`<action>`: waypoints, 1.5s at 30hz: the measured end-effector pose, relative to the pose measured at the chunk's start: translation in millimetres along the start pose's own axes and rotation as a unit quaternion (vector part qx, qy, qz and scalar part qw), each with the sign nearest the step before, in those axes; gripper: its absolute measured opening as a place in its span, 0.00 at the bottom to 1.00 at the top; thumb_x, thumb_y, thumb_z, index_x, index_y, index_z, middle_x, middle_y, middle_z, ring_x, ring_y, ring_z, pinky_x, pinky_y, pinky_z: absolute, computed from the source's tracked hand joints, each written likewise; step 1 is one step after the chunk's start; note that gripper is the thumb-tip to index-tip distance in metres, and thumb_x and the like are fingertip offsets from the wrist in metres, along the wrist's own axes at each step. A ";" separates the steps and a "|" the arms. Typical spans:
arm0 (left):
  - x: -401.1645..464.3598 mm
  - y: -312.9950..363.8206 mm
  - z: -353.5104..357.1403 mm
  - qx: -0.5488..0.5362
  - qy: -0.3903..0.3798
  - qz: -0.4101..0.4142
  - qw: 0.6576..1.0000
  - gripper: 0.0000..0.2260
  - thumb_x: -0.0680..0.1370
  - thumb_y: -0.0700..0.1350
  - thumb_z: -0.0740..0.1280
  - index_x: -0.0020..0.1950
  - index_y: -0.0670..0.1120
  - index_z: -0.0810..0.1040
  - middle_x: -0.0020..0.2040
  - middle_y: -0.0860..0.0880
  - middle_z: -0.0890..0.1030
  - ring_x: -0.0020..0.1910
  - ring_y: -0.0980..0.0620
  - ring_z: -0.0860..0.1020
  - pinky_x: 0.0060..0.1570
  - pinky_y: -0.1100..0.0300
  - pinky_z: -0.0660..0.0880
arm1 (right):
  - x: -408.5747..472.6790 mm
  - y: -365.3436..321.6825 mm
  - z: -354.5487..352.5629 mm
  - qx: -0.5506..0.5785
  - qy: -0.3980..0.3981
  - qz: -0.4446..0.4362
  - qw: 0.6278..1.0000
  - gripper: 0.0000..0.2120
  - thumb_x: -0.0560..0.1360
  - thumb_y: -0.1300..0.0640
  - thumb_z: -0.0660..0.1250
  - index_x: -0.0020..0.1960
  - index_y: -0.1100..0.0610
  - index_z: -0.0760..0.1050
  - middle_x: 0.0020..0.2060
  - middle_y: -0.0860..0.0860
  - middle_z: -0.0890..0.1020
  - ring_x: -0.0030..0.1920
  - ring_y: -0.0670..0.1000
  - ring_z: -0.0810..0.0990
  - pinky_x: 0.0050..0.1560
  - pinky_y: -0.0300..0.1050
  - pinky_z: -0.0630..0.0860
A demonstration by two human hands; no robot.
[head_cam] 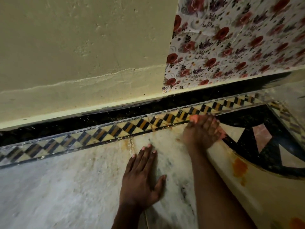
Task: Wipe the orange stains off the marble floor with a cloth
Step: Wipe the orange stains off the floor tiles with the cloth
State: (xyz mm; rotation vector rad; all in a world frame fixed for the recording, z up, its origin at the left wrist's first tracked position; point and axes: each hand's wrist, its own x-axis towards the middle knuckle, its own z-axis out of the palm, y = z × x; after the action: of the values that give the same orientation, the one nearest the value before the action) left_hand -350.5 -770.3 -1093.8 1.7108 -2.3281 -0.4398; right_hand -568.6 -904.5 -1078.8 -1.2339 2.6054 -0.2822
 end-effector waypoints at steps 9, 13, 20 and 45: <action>-0.2 -0.3 0.7 -0.002 -0.002 -0.008 1.000 0.37 0.82 0.69 0.56 0.87 0.53 0.56 0.88 0.54 0.51 0.87 0.54 0.49 0.84 0.47 0.56 | -20.9 56.7 1.9 -0.072 -0.039 -0.507 0.858 0.25 0.88 0.49 0.49 0.84 0.52 0.62 0.85 0.53 0.61 0.85 0.55 0.58 0.83 0.64 0.55; 0.1 -1.4 1.3 0.005 -0.006 -0.003 1.000 0.37 0.82 0.68 0.56 0.88 0.53 0.53 0.88 0.54 0.50 0.87 0.55 0.48 0.85 0.48 0.54 | 40.8 48.3 -14.2 -0.020 0.027 -0.088 0.996 0.31 0.85 0.44 0.45 0.86 0.54 0.53 0.86 0.56 0.53 0.86 0.60 0.51 0.83 0.65 0.46; 1.1 1.8 -4.8 0.002 -0.011 -0.014 1.000 0.37 0.82 0.68 0.59 0.87 0.52 0.57 0.88 0.53 0.53 0.87 0.54 0.51 0.85 0.49 0.53 | -53.8 -25.7 9.3 -0.029 -0.076 -0.327 0.942 0.31 0.86 0.45 0.46 0.87 0.51 0.46 0.85 0.51 0.42 0.86 0.55 0.41 0.84 0.62 0.42; 1.1 2.5 -5.4 -0.002 0.002 -0.002 1.000 0.37 0.81 0.68 0.59 0.87 0.53 0.57 0.88 0.54 0.54 0.87 0.53 0.53 0.83 0.47 0.57 | -71.2 40.5 0.9 -0.047 -0.106 -0.403 0.908 0.30 0.86 0.41 0.45 0.87 0.46 0.49 0.87 0.47 0.47 0.86 0.53 0.44 0.84 0.62 0.47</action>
State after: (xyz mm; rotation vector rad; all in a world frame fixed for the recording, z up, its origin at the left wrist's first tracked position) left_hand -351.1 -771.3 -1087.9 1.7141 -2.3196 -0.4411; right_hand -554.3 -823.9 -1081.2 -2.1859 1.8170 -0.1445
